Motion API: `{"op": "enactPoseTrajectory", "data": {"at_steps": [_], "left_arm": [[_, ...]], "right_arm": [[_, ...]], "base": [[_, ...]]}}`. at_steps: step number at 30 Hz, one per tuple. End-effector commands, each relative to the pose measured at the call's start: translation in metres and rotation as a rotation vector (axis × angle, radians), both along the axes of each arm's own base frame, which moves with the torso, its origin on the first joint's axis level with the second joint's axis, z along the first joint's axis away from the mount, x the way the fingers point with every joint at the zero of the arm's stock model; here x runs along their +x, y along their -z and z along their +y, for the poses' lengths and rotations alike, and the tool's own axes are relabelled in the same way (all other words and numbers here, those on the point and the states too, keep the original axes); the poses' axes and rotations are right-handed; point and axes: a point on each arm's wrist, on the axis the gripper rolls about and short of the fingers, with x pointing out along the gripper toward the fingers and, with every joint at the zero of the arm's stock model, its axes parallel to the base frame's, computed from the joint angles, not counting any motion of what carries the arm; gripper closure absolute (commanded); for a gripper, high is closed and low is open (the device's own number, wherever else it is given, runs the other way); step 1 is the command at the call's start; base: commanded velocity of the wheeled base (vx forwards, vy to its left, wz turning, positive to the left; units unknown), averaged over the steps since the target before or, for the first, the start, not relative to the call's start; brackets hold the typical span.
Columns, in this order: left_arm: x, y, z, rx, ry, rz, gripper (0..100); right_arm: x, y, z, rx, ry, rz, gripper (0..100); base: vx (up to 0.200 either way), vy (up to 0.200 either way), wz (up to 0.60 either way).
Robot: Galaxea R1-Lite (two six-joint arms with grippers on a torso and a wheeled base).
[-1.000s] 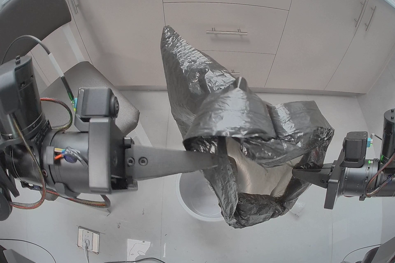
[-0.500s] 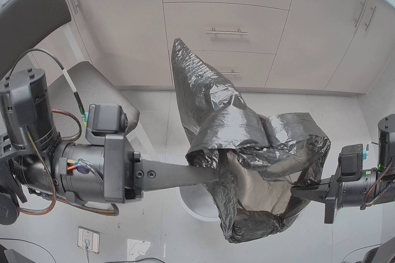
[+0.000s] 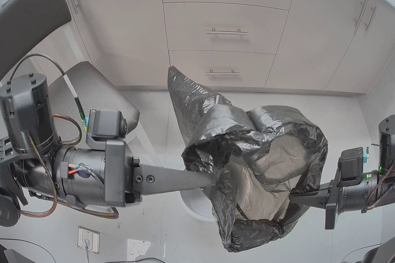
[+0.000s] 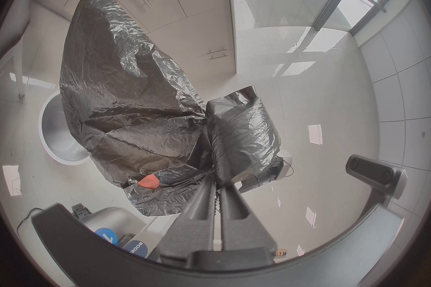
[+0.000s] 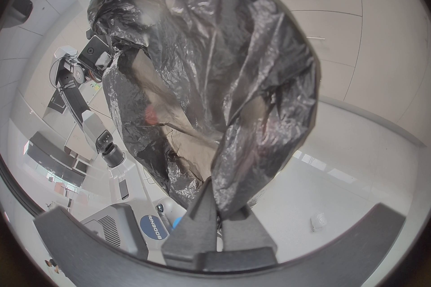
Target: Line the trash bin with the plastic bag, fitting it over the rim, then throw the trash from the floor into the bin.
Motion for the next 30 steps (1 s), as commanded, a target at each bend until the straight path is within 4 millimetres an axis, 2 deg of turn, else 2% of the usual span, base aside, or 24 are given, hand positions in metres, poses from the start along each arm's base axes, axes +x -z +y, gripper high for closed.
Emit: {"op": "enactPoseTrajectory", "data": {"at_steps": [1, 7, 12, 16, 21, 30], "left_arm": [[0.000, 0.008, 0.001, 0.021, -0.002, 0.016, 100], [0.008, 0.026, 0.001, 0.050, -0.024, 0.043, 100], [0.022, 0.045, 0.002, 0.072, -0.062, 0.069, 100], [0.040, 0.072, 0.004, 0.113, -0.105, 0.094, 100], [0.057, 0.103, 0.007, 0.133, -0.099, 0.097, 100], [0.074, 0.122, 0.019, 0.125, -0.158, 0.098, 100]], "right_arm": [[0.009, 0.013, 0.007, -0.038, -0.003, 0.055, 100], [0.022, 0.032, 0.016, -0.071, -0.004, 0.103, 100], [0.035, 0.056, 0.025, -0.071, 0.005, 0.103, 100], [0.049, 0.073, 0.032, -0.067, 0.024, 0.112, 100], [0.058, 0.092, 0.039, -0.074, 0.028, 0.130, 100], [0.075, 0.129, 0.047, 0.002, 0.063, 0.070, 100]], "base": [[0.000, 0.000, 0.00], [0.000, 0.000, 0.00], [0.000, 0.000, 0.00], [0.000, 0.000, 0.00], [0.000, 0.000, 0.00], [0.000, 0.000, 0.00]]}}
